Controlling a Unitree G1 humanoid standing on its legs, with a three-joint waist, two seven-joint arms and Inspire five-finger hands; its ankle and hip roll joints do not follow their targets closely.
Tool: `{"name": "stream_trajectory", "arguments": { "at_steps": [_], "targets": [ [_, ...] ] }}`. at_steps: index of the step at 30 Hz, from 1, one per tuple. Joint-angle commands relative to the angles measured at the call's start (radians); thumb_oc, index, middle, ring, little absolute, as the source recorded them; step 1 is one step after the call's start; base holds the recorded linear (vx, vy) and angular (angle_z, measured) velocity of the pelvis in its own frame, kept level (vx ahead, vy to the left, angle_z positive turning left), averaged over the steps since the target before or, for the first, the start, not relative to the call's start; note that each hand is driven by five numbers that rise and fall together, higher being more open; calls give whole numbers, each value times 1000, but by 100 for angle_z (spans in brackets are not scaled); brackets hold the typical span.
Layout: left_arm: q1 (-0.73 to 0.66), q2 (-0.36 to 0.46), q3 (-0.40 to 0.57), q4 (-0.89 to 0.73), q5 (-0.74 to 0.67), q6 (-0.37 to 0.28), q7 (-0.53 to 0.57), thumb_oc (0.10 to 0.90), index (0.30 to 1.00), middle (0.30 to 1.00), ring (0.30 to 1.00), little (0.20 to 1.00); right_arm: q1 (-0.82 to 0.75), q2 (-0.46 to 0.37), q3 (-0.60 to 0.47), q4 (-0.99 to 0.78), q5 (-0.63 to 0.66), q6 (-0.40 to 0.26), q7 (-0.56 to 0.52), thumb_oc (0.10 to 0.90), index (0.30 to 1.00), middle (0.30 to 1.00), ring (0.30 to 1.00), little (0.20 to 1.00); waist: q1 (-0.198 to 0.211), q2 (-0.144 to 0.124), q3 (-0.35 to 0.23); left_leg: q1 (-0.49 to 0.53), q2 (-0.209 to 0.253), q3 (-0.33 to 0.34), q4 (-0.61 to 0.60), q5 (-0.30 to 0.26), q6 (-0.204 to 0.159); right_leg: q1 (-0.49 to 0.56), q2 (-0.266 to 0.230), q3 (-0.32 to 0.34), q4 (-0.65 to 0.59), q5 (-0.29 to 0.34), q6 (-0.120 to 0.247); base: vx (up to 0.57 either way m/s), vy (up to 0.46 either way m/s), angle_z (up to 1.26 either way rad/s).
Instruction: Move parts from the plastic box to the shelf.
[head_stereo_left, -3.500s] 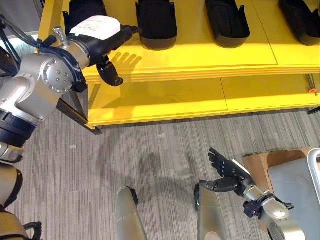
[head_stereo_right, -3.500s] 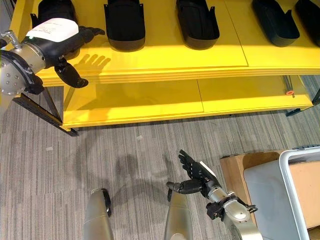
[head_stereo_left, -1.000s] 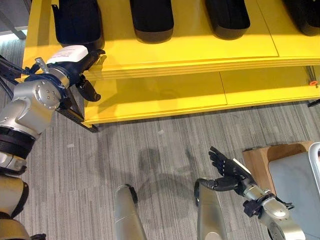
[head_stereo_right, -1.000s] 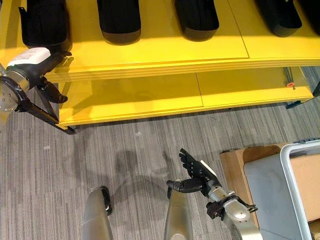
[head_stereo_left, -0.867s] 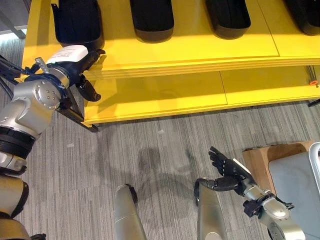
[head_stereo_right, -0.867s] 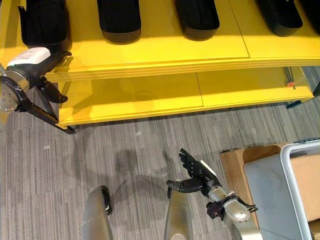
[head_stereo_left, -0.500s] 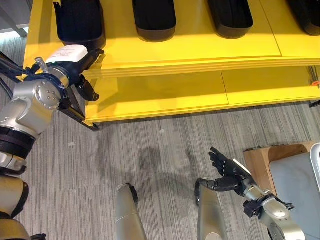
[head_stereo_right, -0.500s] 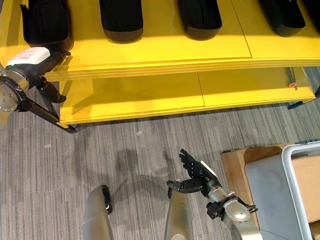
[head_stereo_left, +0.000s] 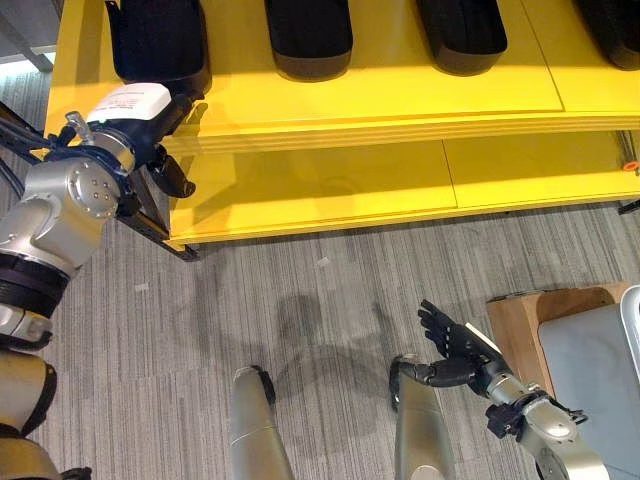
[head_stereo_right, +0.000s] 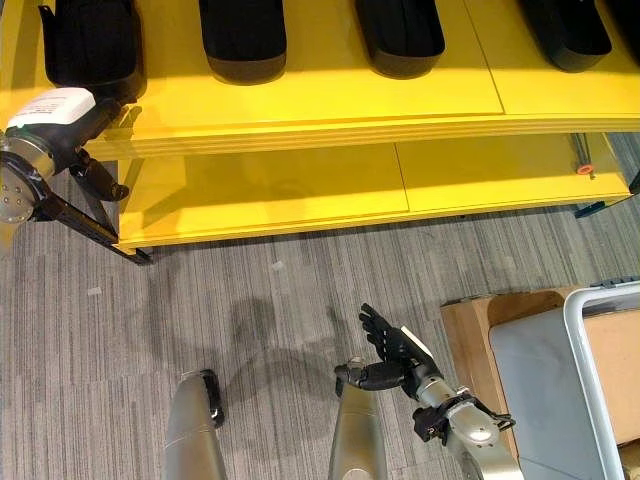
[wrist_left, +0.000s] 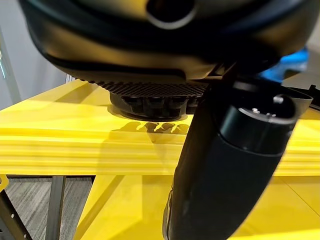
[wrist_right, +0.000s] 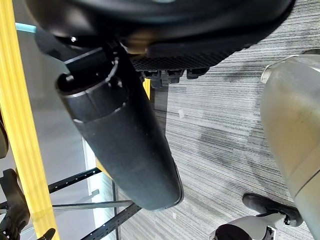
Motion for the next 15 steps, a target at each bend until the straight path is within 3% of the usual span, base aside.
{"name": "stream_trajectory", "arguments": {
  "at_steps": [1,15],
  "targets": [
    [-184,99,72,17,33,-10,95,900,1000,1000,1000,1000,22,-46,-24,-62,49,-78,7,900,1000,1000,1000,1000,1,36,-65,-1,-35,-19,-16,-16,81,48,8,-6,-33,7,-85,0,0,0],
    [-267,141,5,55,34,-22,117,900,1000,1000,1000,1000,25,-48,-29,-56,52,-82,9,900,1000,1000,1000,1000,2,42,-71,-5,-38,-10,-26,-15,85,47,2,0,-61,28,-76,0,0,0]
  ]
}}
